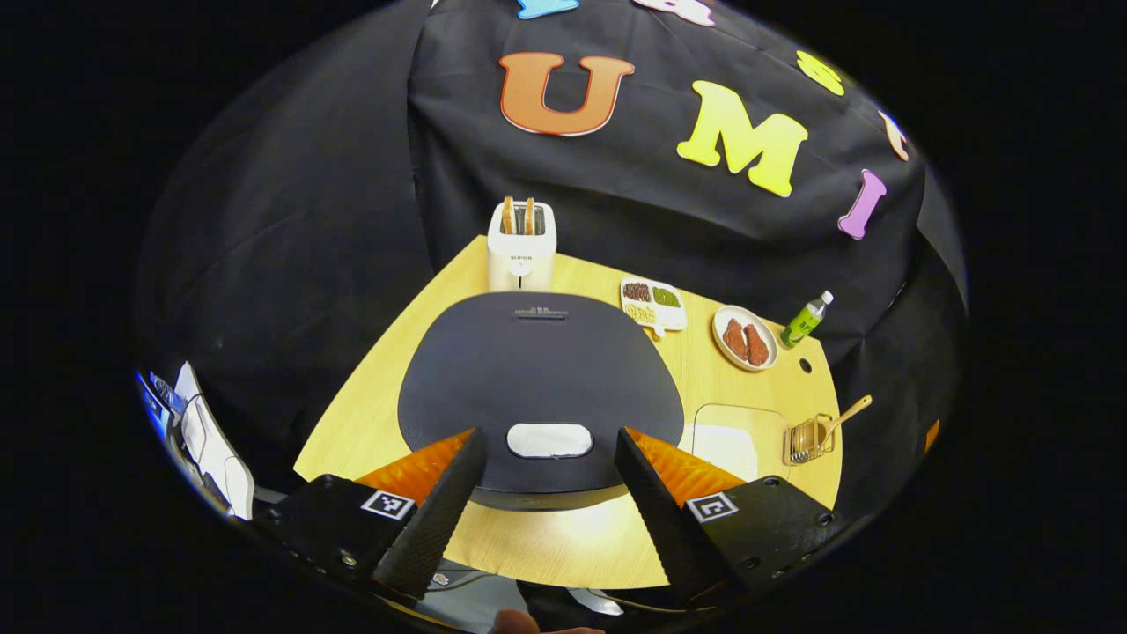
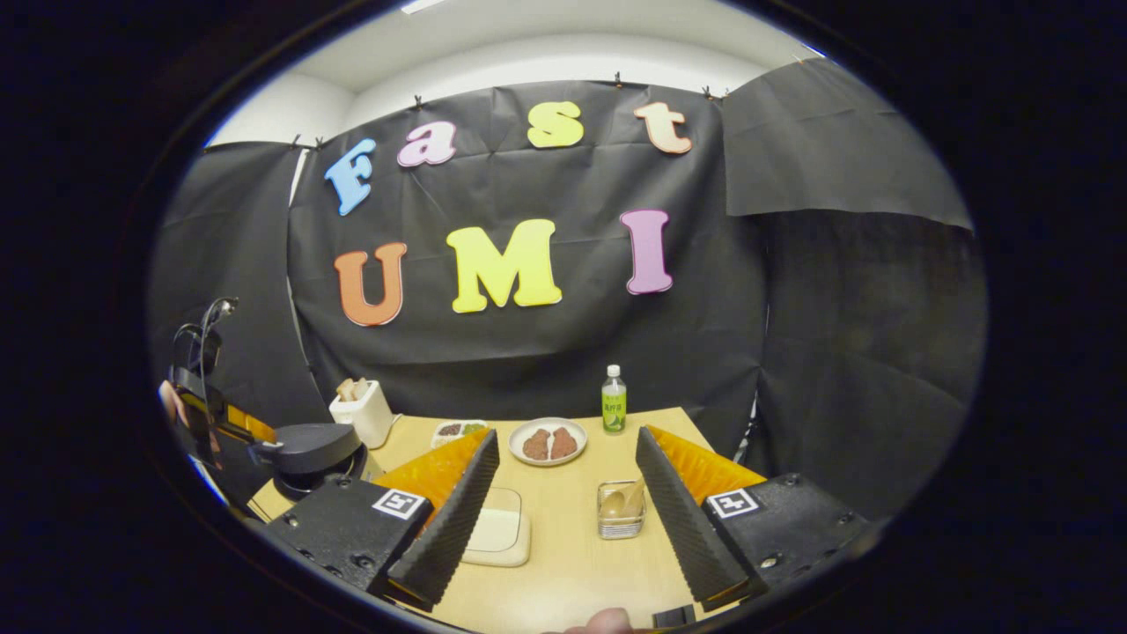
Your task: Close the left gripper, press the button to open the rice cooker; take a wooden spoon from the chopstick holder with the right hand, scoop a spoonful of rice and pour it into the rice cooker, then put the wooden spoon back into the chopstick holder.
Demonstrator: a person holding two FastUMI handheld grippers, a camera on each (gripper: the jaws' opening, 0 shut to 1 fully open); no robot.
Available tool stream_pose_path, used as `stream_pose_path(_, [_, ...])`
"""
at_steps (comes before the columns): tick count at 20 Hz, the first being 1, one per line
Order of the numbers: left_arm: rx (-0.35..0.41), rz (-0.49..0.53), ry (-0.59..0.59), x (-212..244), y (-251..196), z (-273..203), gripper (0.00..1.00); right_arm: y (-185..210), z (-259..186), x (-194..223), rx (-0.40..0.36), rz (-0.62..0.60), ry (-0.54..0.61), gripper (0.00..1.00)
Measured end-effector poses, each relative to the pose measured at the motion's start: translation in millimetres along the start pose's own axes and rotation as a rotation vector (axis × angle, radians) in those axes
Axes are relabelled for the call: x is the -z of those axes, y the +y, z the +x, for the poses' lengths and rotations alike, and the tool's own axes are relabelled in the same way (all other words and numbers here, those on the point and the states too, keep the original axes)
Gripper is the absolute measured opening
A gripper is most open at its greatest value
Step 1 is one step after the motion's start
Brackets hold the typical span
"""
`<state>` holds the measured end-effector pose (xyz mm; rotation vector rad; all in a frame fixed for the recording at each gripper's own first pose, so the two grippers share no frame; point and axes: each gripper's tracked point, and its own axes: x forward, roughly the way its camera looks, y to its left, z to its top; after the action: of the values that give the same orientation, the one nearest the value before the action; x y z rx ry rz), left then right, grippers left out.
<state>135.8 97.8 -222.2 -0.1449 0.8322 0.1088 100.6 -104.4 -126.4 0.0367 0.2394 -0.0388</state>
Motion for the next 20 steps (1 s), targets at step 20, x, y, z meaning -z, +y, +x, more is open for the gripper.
stream_pose_path(20, [-0.044, 0.006, 0.064, 47.2, 7.6, 31.4, 0.97, 32.5, 26.6, 5.7, -0.088, 0.004, 0.023, 1.0])
